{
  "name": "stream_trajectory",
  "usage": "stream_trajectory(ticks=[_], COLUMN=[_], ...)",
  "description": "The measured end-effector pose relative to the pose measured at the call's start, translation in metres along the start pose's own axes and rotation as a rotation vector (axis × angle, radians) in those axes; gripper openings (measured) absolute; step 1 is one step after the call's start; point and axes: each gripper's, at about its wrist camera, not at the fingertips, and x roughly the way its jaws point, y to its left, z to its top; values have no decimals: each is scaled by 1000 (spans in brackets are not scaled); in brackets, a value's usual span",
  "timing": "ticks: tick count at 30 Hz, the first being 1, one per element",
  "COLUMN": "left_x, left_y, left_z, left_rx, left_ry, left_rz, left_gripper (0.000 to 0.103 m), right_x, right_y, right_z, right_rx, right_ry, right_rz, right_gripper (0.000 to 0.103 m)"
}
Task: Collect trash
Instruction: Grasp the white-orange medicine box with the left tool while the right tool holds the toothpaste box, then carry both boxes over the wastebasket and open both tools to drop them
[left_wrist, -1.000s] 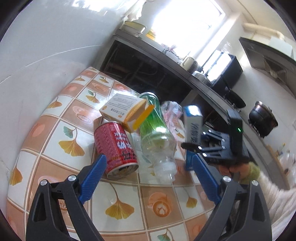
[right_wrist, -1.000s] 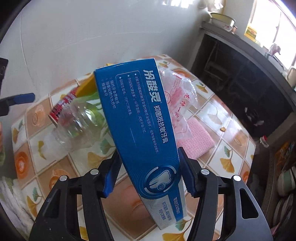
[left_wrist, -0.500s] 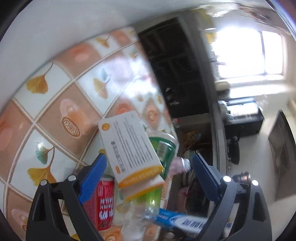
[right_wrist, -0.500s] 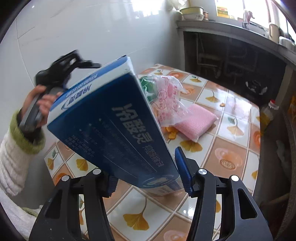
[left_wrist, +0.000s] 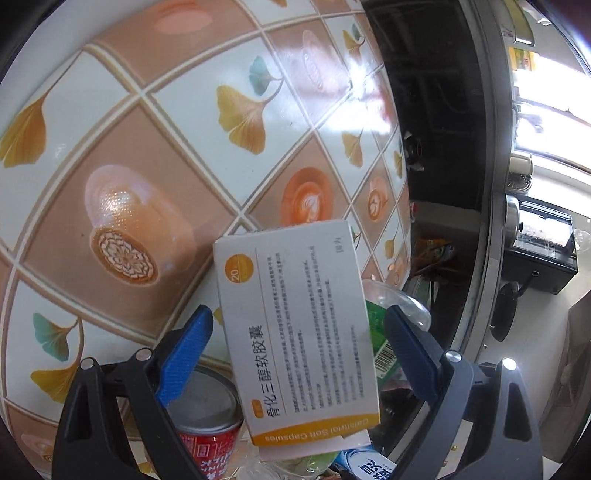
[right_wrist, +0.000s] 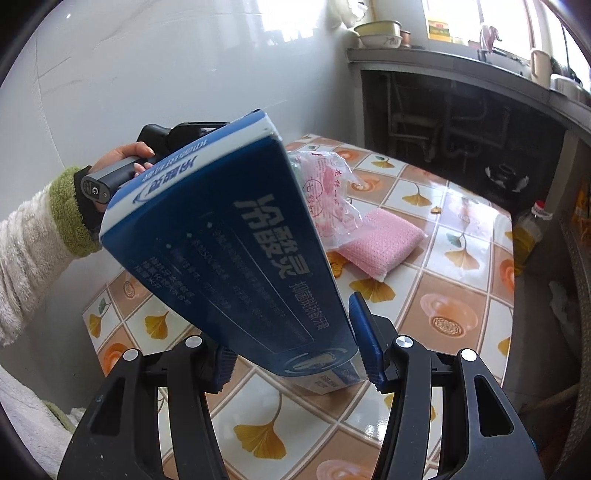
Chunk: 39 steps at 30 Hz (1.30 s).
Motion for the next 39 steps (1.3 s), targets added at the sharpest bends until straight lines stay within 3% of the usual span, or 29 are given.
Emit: stream_trajectory(ticks=[6,13,18,24,33,39], left_x=[9,11,4,-17,-71,-101], left_y=[4,7,11,13,-11,-38], left_z=[4,4,3,0,-33,-87], left_rx=[1,7,11,31,183,354], left_ry=[34,37,3,-67,-230,-293], left_rz=[-4,-55,-82,-167,-274,-296], left_gripper=[90,78,76,74,74,73], right_x=[-3,-5,-4,-3,-8,-22], right_y=[1,1,1,-1,-8,-10], right_z=[-2,-2,-2,-2,0,1], right_rx=[-4,3,5,19,71,105], right_ry=[-8,-8,-7,-8,-28,-62], right_rz=[-1,-2,-8,-8,1,8], right_gripper=[52,52,52,52,51,51])
